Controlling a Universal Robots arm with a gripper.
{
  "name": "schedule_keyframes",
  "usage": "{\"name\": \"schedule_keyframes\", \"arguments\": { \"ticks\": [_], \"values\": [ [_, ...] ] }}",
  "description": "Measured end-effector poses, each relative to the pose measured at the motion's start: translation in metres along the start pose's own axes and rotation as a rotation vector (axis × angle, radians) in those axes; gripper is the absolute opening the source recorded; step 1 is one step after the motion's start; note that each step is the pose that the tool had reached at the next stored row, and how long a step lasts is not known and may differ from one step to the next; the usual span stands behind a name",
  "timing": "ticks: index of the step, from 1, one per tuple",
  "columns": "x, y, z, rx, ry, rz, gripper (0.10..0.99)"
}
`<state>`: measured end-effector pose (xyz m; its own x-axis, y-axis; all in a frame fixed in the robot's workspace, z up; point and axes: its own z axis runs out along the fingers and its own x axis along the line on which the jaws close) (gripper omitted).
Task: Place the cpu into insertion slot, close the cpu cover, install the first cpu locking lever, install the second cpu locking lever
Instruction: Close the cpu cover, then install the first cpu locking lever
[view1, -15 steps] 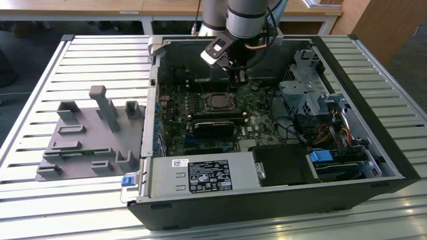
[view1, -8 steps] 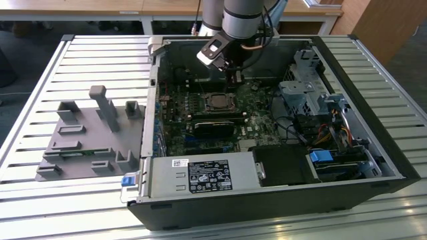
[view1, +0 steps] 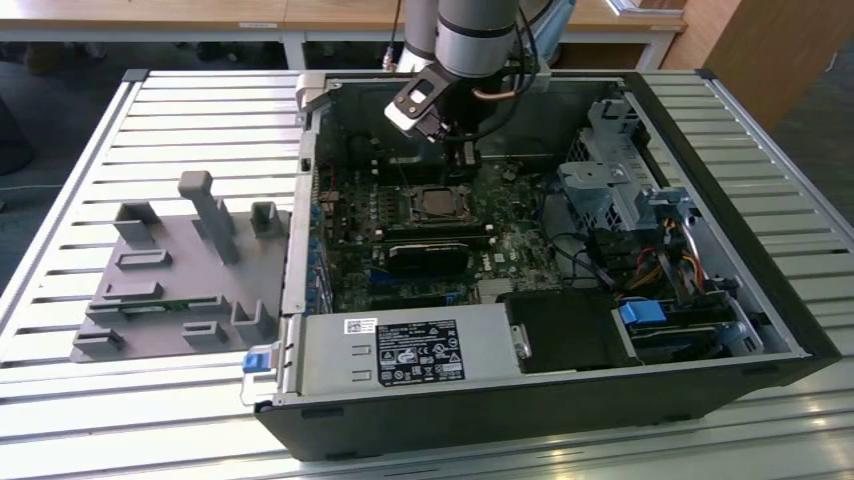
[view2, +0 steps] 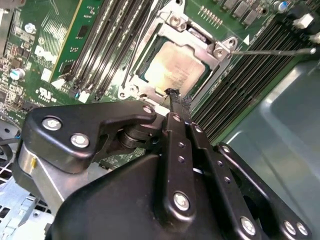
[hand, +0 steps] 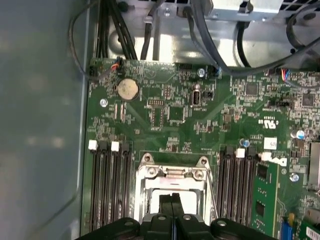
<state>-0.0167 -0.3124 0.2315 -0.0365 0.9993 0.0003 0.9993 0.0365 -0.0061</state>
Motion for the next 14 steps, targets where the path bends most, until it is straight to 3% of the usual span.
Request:
{"name": "schedule_keyframes", "arguments": {
  "ticks": [7, 14],
  "values": [
    [0.0003, -0.0080, 0.0000, 0.000, -0.0001, 0.000, 0.118],
    [0.0004, -0.0103, 0.0000, 0.000, -0.0001, 0.000, 0.118]
  ]
}}
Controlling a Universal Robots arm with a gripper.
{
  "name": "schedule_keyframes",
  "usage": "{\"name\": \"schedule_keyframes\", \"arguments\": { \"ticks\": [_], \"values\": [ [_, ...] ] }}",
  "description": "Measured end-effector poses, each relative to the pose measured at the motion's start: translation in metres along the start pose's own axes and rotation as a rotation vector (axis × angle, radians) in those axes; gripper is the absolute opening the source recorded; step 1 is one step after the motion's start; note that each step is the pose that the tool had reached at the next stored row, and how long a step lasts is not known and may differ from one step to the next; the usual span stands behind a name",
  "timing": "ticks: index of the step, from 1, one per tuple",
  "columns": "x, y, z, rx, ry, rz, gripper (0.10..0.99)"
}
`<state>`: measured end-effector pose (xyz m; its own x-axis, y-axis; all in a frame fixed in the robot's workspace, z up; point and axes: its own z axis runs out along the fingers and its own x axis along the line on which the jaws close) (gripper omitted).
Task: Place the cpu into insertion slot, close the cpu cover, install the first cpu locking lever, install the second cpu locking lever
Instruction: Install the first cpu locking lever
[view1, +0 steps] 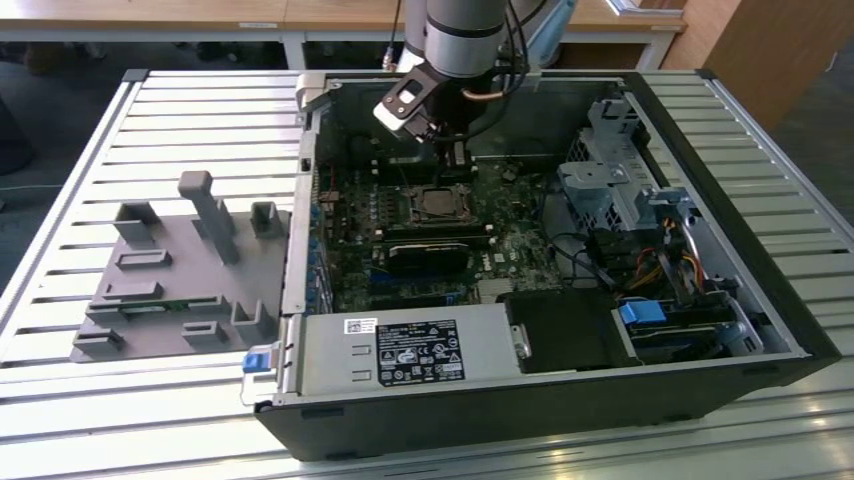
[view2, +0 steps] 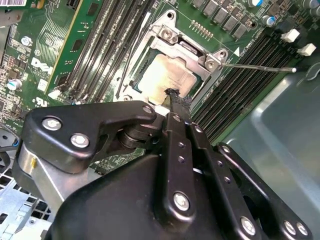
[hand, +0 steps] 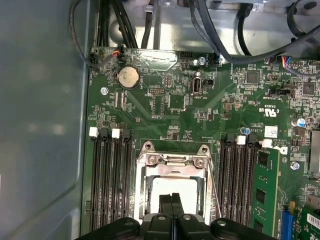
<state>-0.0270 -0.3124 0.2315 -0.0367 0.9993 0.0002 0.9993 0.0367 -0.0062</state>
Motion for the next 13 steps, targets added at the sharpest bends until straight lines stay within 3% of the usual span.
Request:
{"name": "schedule_keyframes", "arguments": {
  "ticks": [7, 13],
  "values": [
    [0.0001, 0.0000, -0.0028, 0.000, -0.0008, 0.000, 0.118],
    [0.0001, 0.0000, -0.0142, 0.001, -0.0018, 0.000, 0.118]
  ]
}}
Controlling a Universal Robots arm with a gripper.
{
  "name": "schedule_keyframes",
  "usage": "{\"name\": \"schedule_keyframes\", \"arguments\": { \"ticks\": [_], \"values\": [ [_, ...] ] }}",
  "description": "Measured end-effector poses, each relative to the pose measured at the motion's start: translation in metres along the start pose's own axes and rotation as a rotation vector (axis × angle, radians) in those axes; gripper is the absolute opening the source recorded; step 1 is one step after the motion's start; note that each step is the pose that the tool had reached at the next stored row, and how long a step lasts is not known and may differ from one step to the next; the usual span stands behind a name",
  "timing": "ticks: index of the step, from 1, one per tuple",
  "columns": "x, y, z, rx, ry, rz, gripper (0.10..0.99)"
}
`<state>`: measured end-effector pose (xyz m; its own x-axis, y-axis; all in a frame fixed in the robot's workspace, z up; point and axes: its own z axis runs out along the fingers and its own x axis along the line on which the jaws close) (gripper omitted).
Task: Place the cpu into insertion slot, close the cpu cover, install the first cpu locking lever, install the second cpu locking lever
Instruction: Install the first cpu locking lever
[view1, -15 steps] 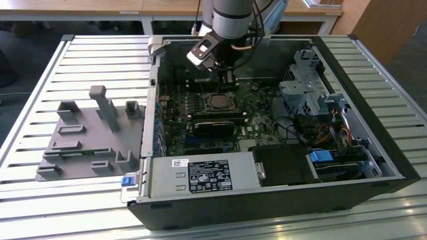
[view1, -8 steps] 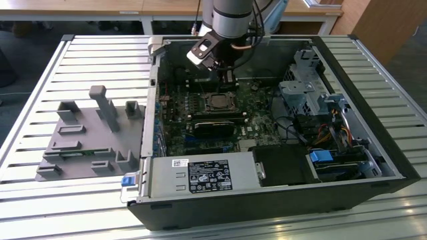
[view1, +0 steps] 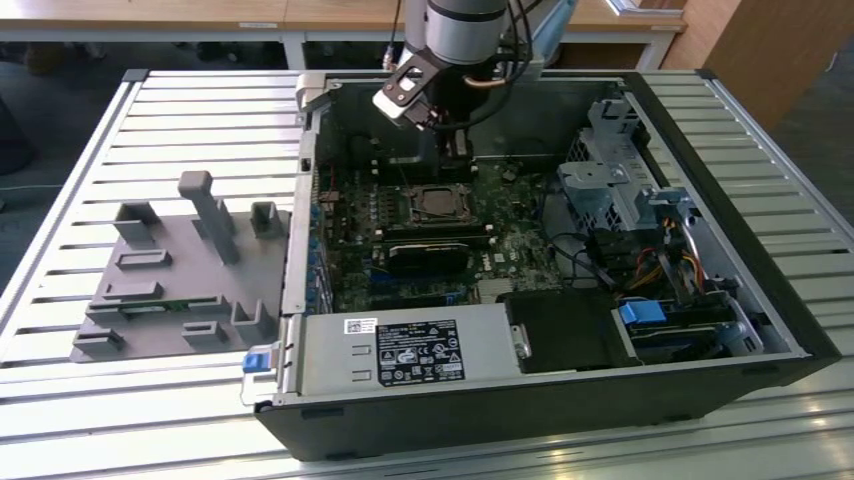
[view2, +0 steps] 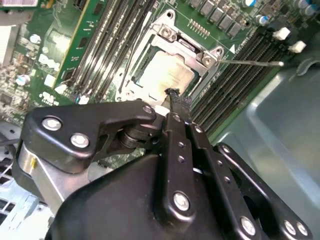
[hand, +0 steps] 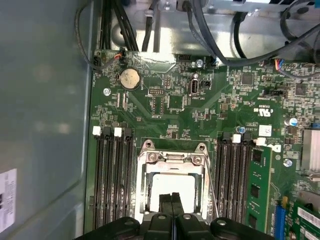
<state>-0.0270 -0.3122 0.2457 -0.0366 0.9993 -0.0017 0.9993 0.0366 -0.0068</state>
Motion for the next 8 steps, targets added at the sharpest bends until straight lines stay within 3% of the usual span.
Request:
{"name": "schedule_keyframes", "arguments": {
  "ticks": [8],
  "values": [
    [0.0000, -0.0001, -0.0232, 0.001, -0.0001, 0.000, 0.118]
  ]
}}
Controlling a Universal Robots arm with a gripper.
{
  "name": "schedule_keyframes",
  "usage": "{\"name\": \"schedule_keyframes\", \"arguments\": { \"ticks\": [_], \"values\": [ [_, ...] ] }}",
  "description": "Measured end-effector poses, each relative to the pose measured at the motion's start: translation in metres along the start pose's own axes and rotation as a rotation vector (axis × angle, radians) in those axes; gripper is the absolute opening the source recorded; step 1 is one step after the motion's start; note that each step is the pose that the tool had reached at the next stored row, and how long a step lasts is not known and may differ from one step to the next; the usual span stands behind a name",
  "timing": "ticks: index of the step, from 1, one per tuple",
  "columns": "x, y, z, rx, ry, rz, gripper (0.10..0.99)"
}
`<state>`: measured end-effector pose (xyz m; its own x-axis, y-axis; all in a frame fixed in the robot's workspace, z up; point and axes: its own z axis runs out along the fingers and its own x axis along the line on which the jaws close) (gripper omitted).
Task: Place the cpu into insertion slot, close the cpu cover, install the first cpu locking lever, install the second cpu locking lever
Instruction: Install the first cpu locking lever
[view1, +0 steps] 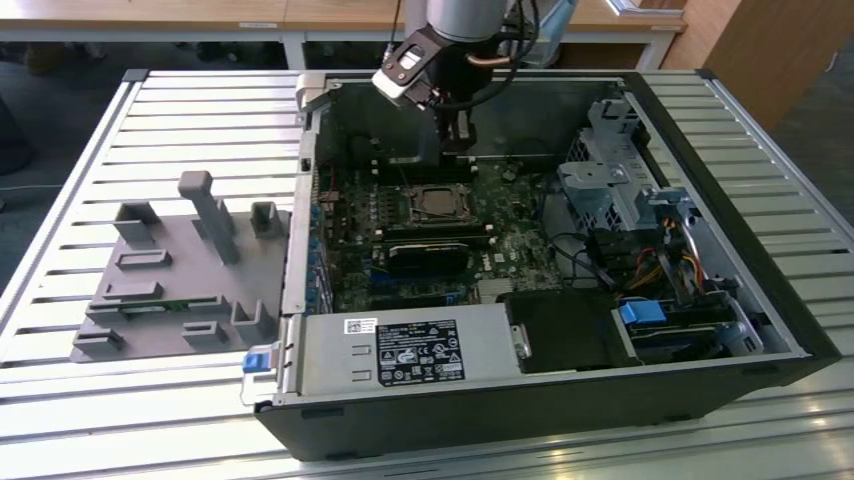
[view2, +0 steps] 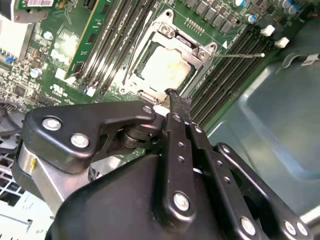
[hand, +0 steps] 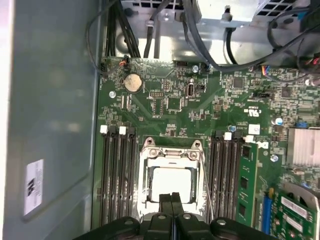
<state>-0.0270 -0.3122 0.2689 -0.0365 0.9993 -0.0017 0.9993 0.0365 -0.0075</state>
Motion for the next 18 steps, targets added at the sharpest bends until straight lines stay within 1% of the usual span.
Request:
{"name": "schedule_keyframes", "arguments": {
  "ticks": [1, 18],
  "values": [
    [0.0000, 0.0000, -0.0002, 0.000, -0.0004, -0.004, 0.118],
    [0.0000, 0.0000, -0.0002, -0.001, -0.0034, -0.310, 0.118]
  ]
}}
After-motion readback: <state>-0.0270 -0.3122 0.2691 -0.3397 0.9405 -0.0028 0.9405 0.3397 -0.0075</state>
